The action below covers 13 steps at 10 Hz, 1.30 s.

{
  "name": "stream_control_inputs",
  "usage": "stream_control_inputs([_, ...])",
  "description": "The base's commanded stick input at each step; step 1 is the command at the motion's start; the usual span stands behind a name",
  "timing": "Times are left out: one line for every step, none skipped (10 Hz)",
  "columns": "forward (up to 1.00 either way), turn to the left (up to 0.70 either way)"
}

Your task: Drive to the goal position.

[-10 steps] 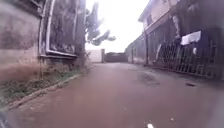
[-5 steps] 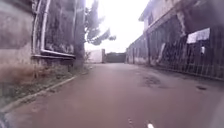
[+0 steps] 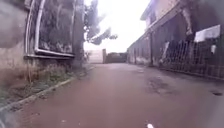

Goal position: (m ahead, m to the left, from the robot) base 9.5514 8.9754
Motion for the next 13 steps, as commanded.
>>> stream_control_inputs([0.7, 0.0])
stream_control_inputs([0.7, 0.0])
stream_control_inputs([0.7, 0.0])
stream_control_inputs([0.7, 0.0])
stream_control_inputs([0.7, 0.0])
stream_control_inputs([0.7, 0.0])
stream_control_inputs([0.7, 0.0])
stream_control_inputs([0.7, 0.0])
stream_control_inputs([0.7, 0.0])
stream_control_inputs([0.7, 0.0])
stream_control_inputs([0.7, 0.0])
stream_control_inputs([0.7, 0.0])
stream_control_inputs([0.7, 0.0])
